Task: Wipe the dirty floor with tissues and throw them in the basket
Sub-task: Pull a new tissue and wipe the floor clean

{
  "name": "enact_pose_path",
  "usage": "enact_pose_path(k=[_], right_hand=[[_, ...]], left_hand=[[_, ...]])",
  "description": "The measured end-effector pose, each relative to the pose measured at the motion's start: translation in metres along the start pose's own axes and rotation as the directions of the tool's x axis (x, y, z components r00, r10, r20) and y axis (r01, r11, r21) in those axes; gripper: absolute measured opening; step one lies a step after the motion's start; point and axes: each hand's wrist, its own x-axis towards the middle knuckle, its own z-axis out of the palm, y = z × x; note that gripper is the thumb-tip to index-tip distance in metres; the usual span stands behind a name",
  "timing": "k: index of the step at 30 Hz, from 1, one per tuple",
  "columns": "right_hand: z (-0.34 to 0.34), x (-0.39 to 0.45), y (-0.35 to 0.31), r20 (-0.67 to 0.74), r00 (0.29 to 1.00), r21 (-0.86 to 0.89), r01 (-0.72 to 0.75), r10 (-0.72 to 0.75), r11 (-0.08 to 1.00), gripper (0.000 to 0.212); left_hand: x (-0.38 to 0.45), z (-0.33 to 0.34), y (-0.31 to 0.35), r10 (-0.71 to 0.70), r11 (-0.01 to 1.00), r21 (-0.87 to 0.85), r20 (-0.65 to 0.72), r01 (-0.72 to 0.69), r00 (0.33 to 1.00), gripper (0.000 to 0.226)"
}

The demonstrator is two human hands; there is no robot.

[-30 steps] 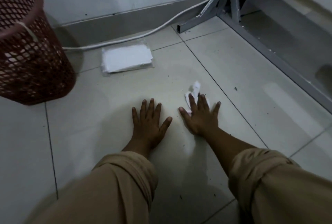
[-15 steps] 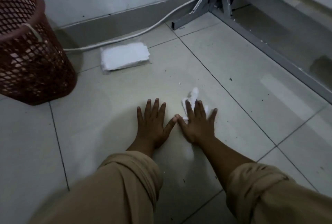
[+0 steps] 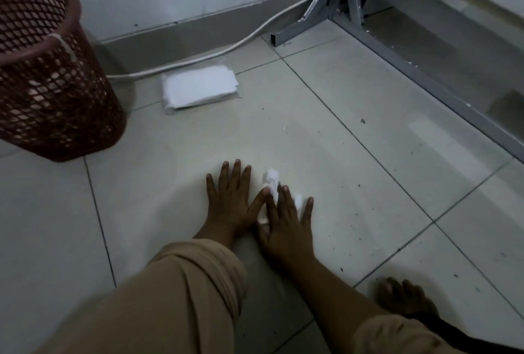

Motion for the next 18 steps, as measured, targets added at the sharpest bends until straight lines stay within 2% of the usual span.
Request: enact_pose_path(k=[1, 4, 6, 10, 13, 15, 18], right_hand=[[-0.004, 0.003, 0.009, -0.009, 1.000, -0.012, -0.022, 0.022, 1.000, 0.073], [-0.013, -0.001, 0.034, -0.013, 0.973, -0.001, -0.229, 0.229, 0.974, 0.076], [-0.015, -0.016, 0.038, -0.024, 0.966, 0.028, -0.257, 0.258, 0.966, 0.080], [-0.006, -0.052, 0.011, 0.024, 0.980, 0.091, -0.200, 0.199, 0.975, 0.087], [0.002, -0.070, -0.025, 0.094, 0.995, 0.103, -0.029, 0.020, 0.994, 0.084], [0.003, -0.065, -0.039, 0.070, 0.994, 0.086, 0.077, -0.083, 0.993, 0.082], [-0.003, -0.037, -0.044, 0.039, 0.994, 0.079, 0.102, -0.105, 0.992, 0.083]], left_hand=[[-0.001, -0.001, -0.003, -0.012, 1.000, -0.003, -0.003, 0.012, 1.000, 0.080], [-0.003, -0.004, -0.011, -0.035, 0.999, -0.010, 0.002, 0.035, 0.999, 0.077], [-0.005, -0.005, -0.013, -0.038, 0.999, -0.014, 0.012, 0.038, 0.999, 0.075], [-0.003, -0.007, -0.012, -0.027, 1.000, -0.001, -0.005, 0.027, 1.000, 0.080], [-0.001, -0.010, -0.012, -0.016, 1.000, -0.012, -0.012, 0.016, 1.000, 0.083], [-0.001, -0.011, -0.014, -0.008, 1.000, -0.003, 0.001, 0.008, 1.000, 0.082], [-0.004, -0.011, -0.017, -0.029, 0.999, 0.014, 0.008, 0.028, 1.000, 0.077]])
